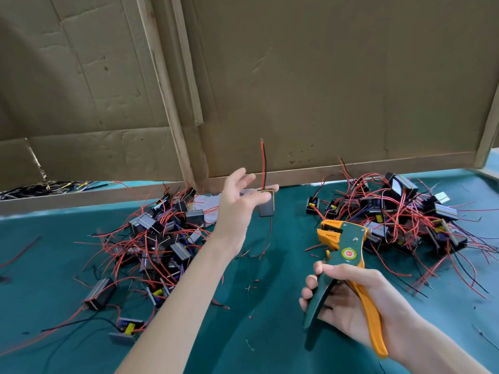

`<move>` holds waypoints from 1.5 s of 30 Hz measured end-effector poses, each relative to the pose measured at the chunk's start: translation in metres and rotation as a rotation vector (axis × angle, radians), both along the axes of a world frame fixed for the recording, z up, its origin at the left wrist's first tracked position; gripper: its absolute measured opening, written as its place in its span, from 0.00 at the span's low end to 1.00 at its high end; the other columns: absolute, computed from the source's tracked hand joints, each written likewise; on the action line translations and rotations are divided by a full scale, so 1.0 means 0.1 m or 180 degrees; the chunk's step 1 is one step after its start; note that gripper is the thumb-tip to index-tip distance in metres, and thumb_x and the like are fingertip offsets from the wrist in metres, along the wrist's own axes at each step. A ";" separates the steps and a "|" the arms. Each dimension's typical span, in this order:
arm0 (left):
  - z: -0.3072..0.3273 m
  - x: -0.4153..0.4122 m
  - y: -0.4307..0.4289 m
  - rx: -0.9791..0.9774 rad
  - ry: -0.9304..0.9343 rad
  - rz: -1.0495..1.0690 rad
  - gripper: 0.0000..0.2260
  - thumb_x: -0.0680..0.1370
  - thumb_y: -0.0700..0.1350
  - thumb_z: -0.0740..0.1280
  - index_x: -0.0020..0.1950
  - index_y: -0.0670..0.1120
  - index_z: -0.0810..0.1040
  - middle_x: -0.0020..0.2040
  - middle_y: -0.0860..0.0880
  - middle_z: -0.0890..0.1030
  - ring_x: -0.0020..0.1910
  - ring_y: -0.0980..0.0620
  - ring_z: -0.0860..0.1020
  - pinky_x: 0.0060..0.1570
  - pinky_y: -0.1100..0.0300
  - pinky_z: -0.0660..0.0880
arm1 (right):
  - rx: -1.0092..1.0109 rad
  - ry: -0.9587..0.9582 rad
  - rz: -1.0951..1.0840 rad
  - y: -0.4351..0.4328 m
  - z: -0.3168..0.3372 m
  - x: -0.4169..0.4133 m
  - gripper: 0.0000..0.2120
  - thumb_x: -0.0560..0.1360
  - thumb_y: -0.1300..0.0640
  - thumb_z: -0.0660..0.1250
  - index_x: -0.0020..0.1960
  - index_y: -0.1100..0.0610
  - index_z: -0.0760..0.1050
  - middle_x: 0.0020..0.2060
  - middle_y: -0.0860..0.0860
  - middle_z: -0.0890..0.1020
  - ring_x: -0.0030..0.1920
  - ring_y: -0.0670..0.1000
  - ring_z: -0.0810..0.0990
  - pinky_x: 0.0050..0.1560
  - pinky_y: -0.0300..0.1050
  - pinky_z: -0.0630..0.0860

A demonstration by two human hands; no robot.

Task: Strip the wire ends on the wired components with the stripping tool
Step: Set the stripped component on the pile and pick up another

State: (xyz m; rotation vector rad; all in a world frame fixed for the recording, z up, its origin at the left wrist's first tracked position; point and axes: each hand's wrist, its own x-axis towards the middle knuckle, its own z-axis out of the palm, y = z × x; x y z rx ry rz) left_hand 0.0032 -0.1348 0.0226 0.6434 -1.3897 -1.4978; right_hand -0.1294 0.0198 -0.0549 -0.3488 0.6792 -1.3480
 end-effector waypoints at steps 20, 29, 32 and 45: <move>0.25 0.23 0.21 -0.1403 -0.1153 -0.0752 0.06 0.73 0.39 0.72 0.39 0.50 0.82 0.30 0.52 0.77 0.29 0.58 0.73 0.34 0.68 0.71 | -0.0917 0.0702 0.0422 0.09 0.18 -0.04 0.09 0.69 0.60 0.75 0.44 0.60 0.76 0.39 0.62 0.77 0.42 0.63 0.78 0.50 0.59 0.76; 0.30 0.20 0.36 -0.1275 -0.1373 -0.0858 0.02 0.68 0.47 0.75 0.38 0.50 0.84 0.35 0.41 0.76 0.36 0.50 0.69 0.41 0.55 0.64 | -0.1242 0.1056 0.0640 0.17 0.28 -0.01 0.09 0.71 0.60 0.73 0.46 0.60 0.74 0.39 0.62 0.78 0.42 0.62 0.78 0.51 0.59 0.75; 0.28 0.18 0.35 -0.1290 -0.1408 -0.0857 0.04 0.71 0.42 0.75 0.36 0.50 0.84 0.33 0.47 0.77 0.34 0.53 0.69 0.40 0.61 0.66 | -0.1300 0.1163 0.0698 0.18 0.28 -0.01 0.09 0.71 0.59 0.74 0.46 0.59 0.74 0.39 0.62 0.79 0.42 0.62 0.79 0.51 0.59 0.75; 0.30 0.24 0.30 -0.1240 -0.1592 -0.1166 0.05 0.70 0.44 0.75 0.36 0.54 0.85 0.33 0.53 0.81 0.35 0.57 0.75 0.39 0.66 0.69 | -0.1111 0.1356 0.0660 0.22 0.32 0.03 0.11 0.70 0.57 0.75 0.38 0.59 0.73 0.30 0.59 0.75 0.32 0.59 0.77 0.41 0.55 0.77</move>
